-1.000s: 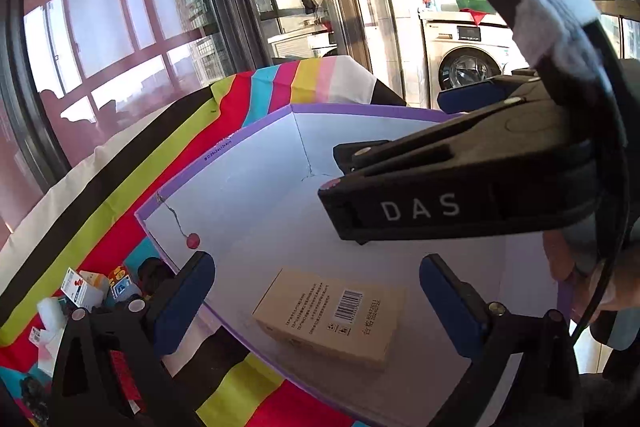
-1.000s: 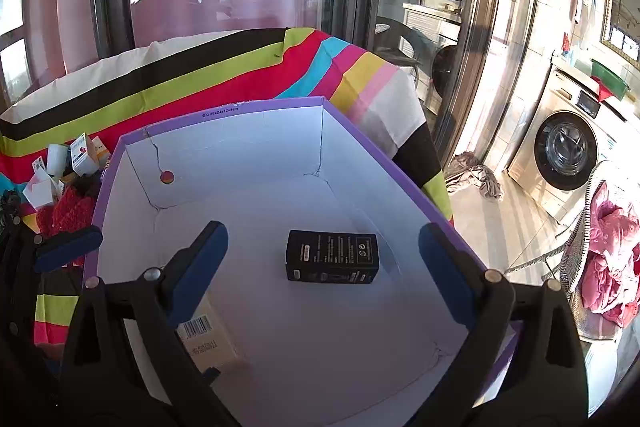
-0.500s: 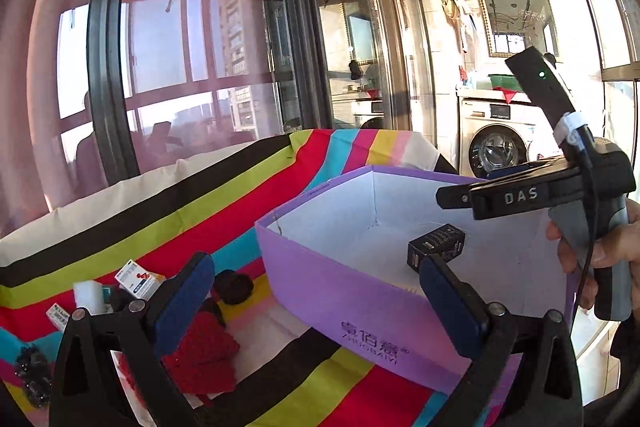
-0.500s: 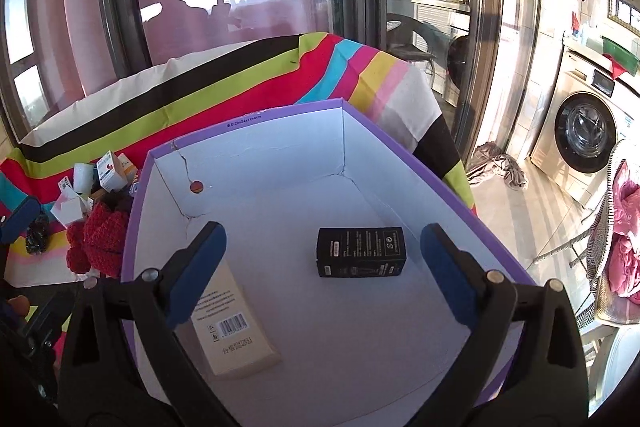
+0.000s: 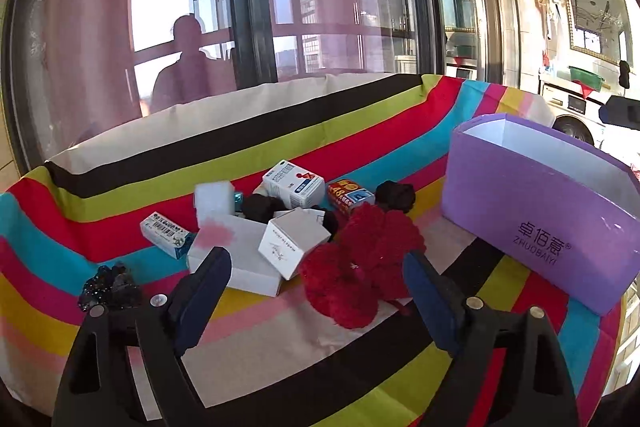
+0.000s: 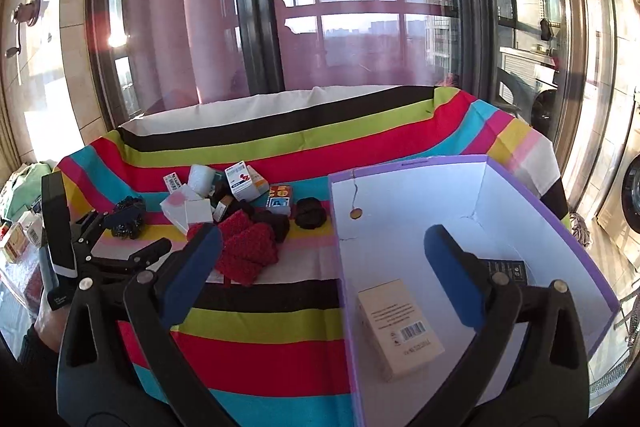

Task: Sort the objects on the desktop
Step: 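Move the right gripper back to the table and close on the red fuzzy gloves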

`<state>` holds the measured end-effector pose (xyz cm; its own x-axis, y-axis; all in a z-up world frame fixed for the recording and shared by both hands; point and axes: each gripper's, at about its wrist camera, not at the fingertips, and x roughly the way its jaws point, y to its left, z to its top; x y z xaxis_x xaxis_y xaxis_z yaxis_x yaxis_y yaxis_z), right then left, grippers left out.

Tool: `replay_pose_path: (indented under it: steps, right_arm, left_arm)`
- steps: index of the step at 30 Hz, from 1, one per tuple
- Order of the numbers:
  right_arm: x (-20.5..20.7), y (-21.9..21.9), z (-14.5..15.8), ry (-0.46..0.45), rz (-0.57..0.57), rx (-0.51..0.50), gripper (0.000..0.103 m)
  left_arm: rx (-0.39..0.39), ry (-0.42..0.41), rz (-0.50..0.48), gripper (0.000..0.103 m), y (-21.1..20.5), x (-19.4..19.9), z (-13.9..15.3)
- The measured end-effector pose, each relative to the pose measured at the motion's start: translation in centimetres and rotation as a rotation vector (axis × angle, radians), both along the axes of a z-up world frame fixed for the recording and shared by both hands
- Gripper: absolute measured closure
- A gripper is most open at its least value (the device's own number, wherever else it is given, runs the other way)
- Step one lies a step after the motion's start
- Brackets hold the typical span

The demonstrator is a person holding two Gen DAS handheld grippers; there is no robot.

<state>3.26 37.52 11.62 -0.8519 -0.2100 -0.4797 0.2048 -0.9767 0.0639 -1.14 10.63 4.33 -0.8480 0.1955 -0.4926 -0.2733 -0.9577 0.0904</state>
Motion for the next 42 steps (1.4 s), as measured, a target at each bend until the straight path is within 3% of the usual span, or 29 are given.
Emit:
replay_pose_path:
  steps: [5, 11, 20, 30, 36, 42]
  right_arm:
    - [-0.7, -5.4, -3.0, -0.061, 0.113, 0.077, 0.002]
    - [-2.7, -9.9, -7.7, -0.143, 0.187, 0.187, 0.002]
    - [-6.1, -12.7, -11.7, -0.293, 0.249, 0.107, 0.002]
    - [-9.9, -13.4, -14.1, -0.310, 0.174, 0.219, 0.002]
    - [-10.9, -13.8, -14.0, -0.291, 0.180, 0.246, 0.002]
    - [-10.4, -15.4, -13.9, -0.246, 0.212, 0.317, 0.002]
  left_arm:
    - [-0.082, -0.062, -0.012, 0.032, -1.1, -2.1, -0.9]
    - [-0.188, -0.121, -0.050, 0.034, -1.0, -4.6, -2.4]
    - [-0.350, -0.171, -0.098, 0.034, -0.4, -7.6, -3.8]
    - [-0.432, -0.186, -0.148, 0.033, 0.2, -9.6, -3.6]
    - [-0.338, -0.197, -0.162, 0.031, -0.6, -10.4, -2.4]
    - [-0.375, -0.185, -0.174, 0.031, 0.4, -10.5, -2.6]
